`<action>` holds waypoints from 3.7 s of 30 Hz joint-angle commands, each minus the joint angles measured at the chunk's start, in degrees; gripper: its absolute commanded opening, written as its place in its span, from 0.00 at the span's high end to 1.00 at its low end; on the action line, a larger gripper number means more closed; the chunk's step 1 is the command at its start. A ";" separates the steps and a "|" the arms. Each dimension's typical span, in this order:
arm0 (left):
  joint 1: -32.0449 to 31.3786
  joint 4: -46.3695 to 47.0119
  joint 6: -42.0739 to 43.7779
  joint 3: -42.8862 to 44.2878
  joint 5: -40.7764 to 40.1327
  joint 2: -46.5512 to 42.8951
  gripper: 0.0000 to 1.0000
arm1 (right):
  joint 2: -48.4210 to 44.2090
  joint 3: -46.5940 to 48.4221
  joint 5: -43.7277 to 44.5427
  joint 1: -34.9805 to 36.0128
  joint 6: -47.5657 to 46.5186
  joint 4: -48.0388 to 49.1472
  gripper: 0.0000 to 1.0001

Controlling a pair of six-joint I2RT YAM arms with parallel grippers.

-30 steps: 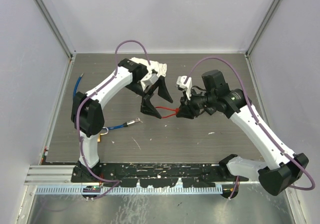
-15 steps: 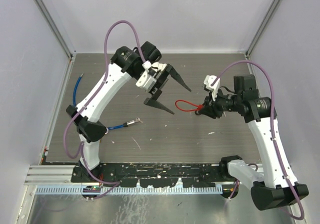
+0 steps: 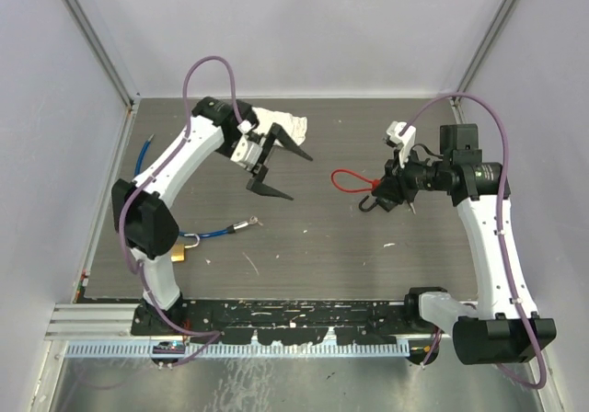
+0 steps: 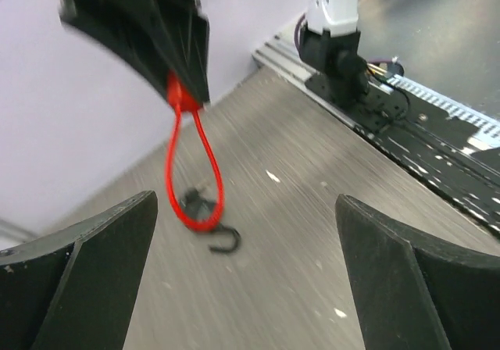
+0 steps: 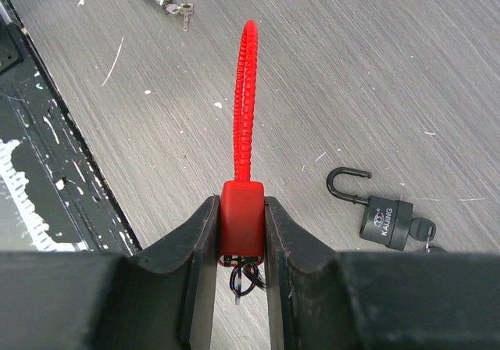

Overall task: Lock with the key
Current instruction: Adjust the lock.

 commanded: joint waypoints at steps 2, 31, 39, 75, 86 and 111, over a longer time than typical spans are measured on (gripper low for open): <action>1.16 0.39 35.75 -6.97 9.22 -10.19 0.02 | 0.89 2.50 -4.31 -1.28 1.83 2.68 0.99; -19.42 146.75 -61.21 -45.38 -103.56 -15.78 0.02 | 0.97 2.01 -10.39 -6.09 4.39 3.84 0.99; -18.95 123.27 -90.49 -53.11 -95.48 -33.81 0.02 | 2.87 2.80 -9.84 -6.09 3.63 4.70 0.99; -21.33 82.32 -103.37 -36.15 -54.91 -21.47 0.37 | 6.45 8.14 -4.09 9.74 -29.37 -9.30 0.99; -20.76 84.61 -101.89 -41.78 -46.24 -31.33 0.27 | 6.72 7.20 1.76 11.59 -26.25 -7.74 0.99; -19.18 89.26 -112.31 -35.59 -46.79 -15.87 0.45 | 7.35 6.66 -2.44 15.35 -26.36 -7.75 0.99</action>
